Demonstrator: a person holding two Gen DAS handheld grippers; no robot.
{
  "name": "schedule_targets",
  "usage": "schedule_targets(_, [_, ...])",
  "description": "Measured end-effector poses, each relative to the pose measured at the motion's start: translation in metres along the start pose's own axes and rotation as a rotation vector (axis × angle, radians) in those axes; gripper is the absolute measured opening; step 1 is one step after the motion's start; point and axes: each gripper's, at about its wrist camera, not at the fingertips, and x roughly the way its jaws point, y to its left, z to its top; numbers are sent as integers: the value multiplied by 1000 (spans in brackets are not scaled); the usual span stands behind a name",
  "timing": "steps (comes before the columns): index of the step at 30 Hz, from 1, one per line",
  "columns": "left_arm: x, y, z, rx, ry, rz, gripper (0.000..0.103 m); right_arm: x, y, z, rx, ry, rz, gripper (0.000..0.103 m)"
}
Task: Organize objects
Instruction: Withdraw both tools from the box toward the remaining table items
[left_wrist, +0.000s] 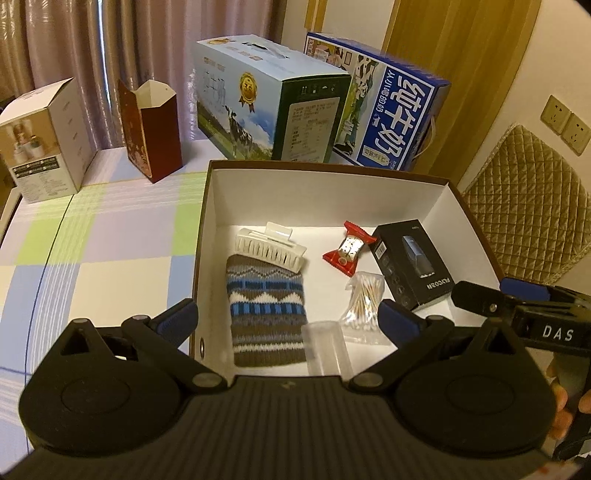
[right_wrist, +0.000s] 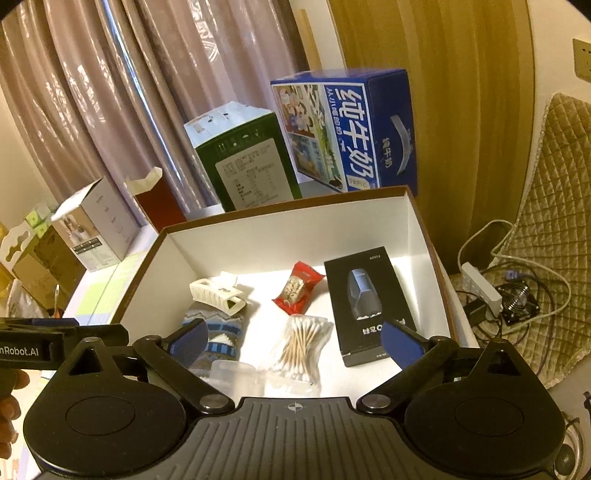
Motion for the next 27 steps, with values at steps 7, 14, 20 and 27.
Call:
schedule_targets(7, [-20,2,-16,-17,-5,1,102,-22,6,-10,7,-11,10,98])
schedule_targets(14, [-38,5,-36,-31,4,9,102,-41,10,-23,10,-12,11,98])
schedule_targets(20, [-50,10,-49,-47,25,10,102,-55,13,-34,3,-13,4,98])
schedule_targets(27, [-63,9,-68,-33,25,-17,102,-65,17,-45,2,-7,-7,100])
